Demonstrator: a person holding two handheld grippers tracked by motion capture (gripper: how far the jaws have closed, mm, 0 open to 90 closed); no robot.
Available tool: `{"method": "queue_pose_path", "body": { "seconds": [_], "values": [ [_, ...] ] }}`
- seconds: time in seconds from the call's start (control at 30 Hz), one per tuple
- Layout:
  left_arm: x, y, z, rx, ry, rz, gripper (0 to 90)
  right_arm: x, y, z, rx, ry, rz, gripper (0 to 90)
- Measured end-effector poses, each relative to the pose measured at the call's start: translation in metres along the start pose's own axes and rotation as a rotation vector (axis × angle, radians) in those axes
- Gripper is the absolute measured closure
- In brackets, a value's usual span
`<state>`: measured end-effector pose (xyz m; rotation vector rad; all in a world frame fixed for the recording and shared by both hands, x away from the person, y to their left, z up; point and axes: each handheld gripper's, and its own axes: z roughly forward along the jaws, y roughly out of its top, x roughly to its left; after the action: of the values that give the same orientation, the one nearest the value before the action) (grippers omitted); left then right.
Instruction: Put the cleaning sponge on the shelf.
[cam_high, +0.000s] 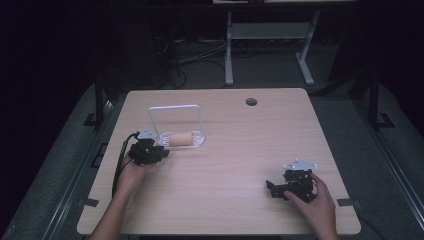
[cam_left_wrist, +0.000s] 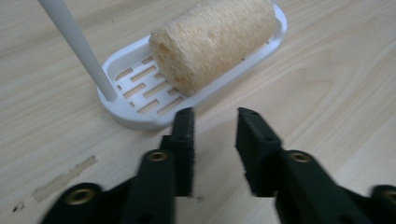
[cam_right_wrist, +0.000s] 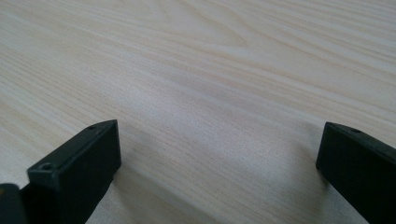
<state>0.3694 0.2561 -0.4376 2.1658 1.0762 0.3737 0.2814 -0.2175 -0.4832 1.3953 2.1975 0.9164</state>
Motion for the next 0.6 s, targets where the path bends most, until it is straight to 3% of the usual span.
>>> {"method": "queue_pose_path", "body": {
  "seconds": [0.17, 0.37, 0.47, 0.6],
  "values": [
    [-0.008, -0.007, -0.01, 0.003, 0.004, 0.011, 39.2, 0.0, 0.0, 0.0, 0.001, 0.0, 0.001, 0.0],
    [-0.017, -0.02, -0.023, -0.002, 0.001, 0.022, 26.3, 0.0, 0.0, 0.0, 0.0, 0.0, 0.0, 0.0],
    [-0.022, -0.027, -0.028, 0.002, 0.022, 0.02, 18.8, 0.0, 0.0, 0.0, 0.0, 0.0, 0.0, 0.0],
    [-0.027, -0.038, -0.032, 0.006, 0.023, 0.019, 15.8, 0.0, 0.0, 0.0, 0.0, 0.0, 0.0, 0.0]
  ]
}}
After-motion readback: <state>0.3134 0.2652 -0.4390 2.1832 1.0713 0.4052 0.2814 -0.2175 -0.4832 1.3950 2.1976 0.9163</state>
